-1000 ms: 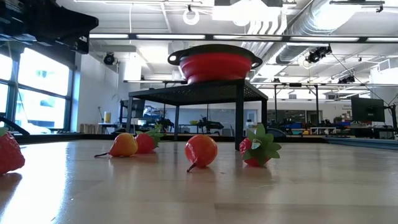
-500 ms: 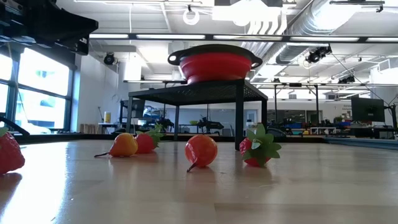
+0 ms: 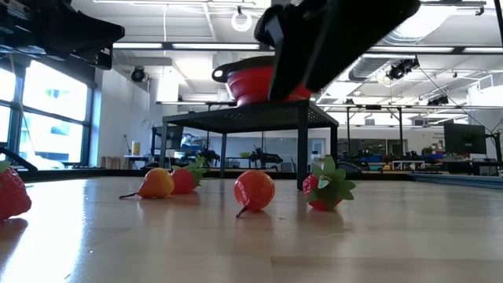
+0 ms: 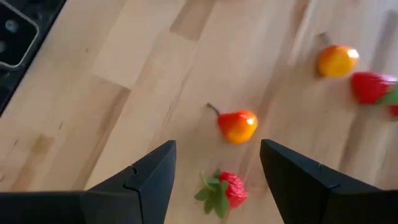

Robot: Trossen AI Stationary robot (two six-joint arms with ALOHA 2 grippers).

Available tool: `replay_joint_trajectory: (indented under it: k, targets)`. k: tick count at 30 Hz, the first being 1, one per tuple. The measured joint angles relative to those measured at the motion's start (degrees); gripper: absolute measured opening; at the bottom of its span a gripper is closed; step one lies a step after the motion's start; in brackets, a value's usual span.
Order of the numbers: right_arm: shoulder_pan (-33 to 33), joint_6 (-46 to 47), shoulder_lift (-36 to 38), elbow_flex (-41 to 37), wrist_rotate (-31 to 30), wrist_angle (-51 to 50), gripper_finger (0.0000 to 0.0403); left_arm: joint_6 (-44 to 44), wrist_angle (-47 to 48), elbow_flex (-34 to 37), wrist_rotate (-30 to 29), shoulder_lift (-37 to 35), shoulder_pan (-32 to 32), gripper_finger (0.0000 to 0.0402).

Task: Pick & Place Fruit
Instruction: Put the strawberry into the strainer bowl on the shelf

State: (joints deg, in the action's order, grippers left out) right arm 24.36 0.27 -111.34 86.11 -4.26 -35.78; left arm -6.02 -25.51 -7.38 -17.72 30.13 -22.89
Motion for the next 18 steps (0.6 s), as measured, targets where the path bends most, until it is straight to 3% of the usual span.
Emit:
replay_joint_trajectory:
  k: [8,18]
  targets:
    - [0.4,-1.3,-1.9,0.0,0.1,-0.1,0.0226,-0.1,0.1,0.0,0.0,0.0,0.0,0.0000]
    - [2.3,-12.4,-4.2,0.0,-2.3,-2.7,0.0226,-0.2,0.2,0.0,0.0,0.0,0.0,0.0000]
